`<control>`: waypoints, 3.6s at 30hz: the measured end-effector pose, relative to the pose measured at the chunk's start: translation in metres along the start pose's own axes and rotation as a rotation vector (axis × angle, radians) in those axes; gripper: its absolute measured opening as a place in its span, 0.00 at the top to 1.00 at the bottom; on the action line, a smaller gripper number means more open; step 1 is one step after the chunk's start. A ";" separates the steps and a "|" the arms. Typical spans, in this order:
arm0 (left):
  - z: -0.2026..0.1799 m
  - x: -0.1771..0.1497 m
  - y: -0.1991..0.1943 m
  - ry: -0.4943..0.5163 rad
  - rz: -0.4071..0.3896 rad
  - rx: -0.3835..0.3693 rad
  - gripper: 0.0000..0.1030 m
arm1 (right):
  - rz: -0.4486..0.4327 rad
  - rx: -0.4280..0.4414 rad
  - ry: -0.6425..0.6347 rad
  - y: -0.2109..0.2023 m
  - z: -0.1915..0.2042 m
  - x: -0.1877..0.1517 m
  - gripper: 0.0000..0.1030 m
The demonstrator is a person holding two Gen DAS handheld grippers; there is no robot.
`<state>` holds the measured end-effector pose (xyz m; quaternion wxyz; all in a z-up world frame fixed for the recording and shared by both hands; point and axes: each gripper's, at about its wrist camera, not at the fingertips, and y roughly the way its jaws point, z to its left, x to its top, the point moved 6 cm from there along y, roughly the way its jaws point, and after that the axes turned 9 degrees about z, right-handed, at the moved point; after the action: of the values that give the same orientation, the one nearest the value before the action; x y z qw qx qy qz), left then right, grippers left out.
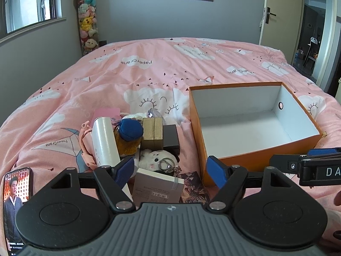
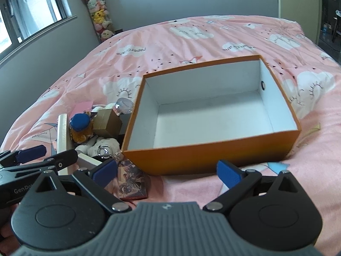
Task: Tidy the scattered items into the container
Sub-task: 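Reach right tool to white cylinder while left tool reaches pink handheld fan, then close right tool on white cylinder while left tool grasps pink handheld fan, then lift white cylinder with right tool while left tool lifts pink fan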
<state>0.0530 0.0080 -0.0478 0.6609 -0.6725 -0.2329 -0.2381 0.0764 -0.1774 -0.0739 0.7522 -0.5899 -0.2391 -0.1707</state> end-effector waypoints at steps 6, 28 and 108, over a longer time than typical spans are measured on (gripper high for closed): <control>0.019 0.005 0.009 -0.039 0.046 0.001 0.29 | 0.015 0.048 -0.055 0.016 0.010 0.016 0.37; 0.117 0.008 0.046 -0.155 0.239 0.130 0.63 | 0.248 0.395 -0.371 0.107 0.160 0.051 0.61; 0.148 0.022 0.112 -0.321 0.198 0.063 0.90 | 0.188 0.286 -0.195 0.113 0.094 0.090 0.69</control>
<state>0.1419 0.1542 -0.1229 0.6563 -0.7003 -0.2754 -0.0542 0.1967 -0.0559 -0.0969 0.8142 -0.5105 -0.2765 -0.0059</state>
